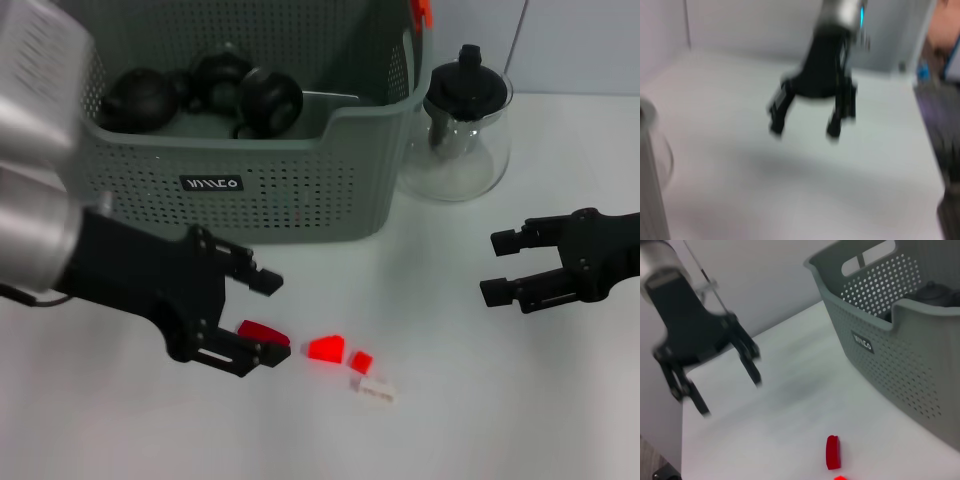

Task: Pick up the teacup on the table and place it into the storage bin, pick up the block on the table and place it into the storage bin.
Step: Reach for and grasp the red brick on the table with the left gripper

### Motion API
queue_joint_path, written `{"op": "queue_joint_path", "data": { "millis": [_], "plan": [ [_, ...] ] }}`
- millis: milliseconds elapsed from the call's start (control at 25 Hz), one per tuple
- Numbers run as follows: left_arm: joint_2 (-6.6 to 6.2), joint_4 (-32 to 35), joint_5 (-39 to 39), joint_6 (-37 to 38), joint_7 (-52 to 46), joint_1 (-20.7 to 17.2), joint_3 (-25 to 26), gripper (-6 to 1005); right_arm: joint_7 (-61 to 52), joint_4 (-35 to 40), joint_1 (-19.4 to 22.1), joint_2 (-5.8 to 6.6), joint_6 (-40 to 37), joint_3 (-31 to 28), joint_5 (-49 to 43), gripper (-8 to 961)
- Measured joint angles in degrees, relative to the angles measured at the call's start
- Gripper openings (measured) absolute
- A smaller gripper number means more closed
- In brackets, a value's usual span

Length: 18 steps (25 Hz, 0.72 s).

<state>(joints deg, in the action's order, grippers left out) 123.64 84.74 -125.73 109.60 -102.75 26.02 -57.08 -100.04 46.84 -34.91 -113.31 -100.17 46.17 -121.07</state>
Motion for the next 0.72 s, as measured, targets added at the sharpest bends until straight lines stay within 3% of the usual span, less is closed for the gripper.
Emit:
{"op": "queue_joint_path", "data": {
  "millis": [200,360,720],
  "plan": [
    [0.22,-7.39,-11.1,-10.56,1.33,4.09,-10.3,705,-0.58,-0.63,-0.02,-0.14,0.02,0.24,-0.03,923],
    [0.46,-14.09,-17.89,-17.22,1.22,8.58,-15.75,700,-0.77,-1.47,-0.07,-0.22,0.22,0.29,-0.04,922],
    [0.48,-21.58,-22.0,-26.98,1.52,12.19,-21.14,690,-0.55,-2.25,-0.07,-0.42,0.69,0.41,-0.04,922]
  ]
}}
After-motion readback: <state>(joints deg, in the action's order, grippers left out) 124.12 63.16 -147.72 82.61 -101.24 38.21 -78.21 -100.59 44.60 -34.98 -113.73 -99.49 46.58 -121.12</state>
